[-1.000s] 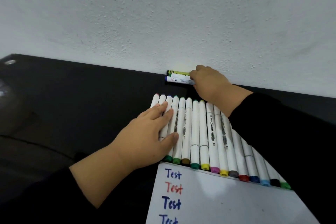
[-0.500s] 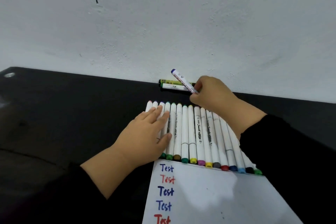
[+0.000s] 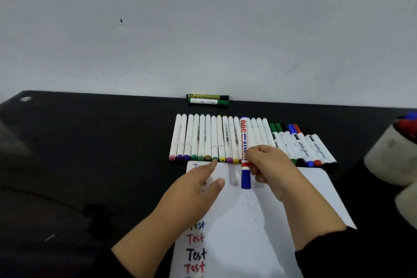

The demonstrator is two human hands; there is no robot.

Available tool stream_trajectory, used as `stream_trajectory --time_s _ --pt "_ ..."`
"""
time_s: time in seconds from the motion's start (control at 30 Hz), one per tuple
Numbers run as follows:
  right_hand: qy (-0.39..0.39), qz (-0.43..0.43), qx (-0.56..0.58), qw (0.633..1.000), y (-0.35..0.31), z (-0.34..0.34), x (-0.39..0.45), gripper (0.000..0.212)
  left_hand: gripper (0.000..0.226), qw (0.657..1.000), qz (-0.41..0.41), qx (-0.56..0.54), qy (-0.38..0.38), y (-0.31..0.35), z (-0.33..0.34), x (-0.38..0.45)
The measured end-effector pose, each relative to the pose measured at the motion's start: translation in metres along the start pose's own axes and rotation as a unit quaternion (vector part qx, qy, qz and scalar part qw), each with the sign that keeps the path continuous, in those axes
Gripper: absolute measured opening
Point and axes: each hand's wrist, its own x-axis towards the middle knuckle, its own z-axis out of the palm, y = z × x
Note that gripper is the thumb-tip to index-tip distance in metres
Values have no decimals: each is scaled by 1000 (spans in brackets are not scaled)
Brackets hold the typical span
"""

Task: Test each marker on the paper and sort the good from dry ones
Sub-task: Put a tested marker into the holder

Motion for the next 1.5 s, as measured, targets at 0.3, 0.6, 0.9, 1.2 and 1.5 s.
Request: stream_trajectory --time_s 0.3,0.6,0.9,1.2,1.5 --pt "-6 -36 140 989 32 9 -35 9 49 986 -61 -156 4 8 28 -25" --pt "-16 -51 142 988 31 11 -31 9 43 978 -63 -200 4 -3 25 -22" --pt "-42 -60 143 987 23 17 -26 10 38 976 -59 -210 9 -5 19 -16" --pt "54 -95 104 989 21 31 -32 13 41 977 -80 -193 35 2 16 -18" --pt "85 -82 112 987 17 41 -39 24 44 987 -63 -134 59 6 17 -21"
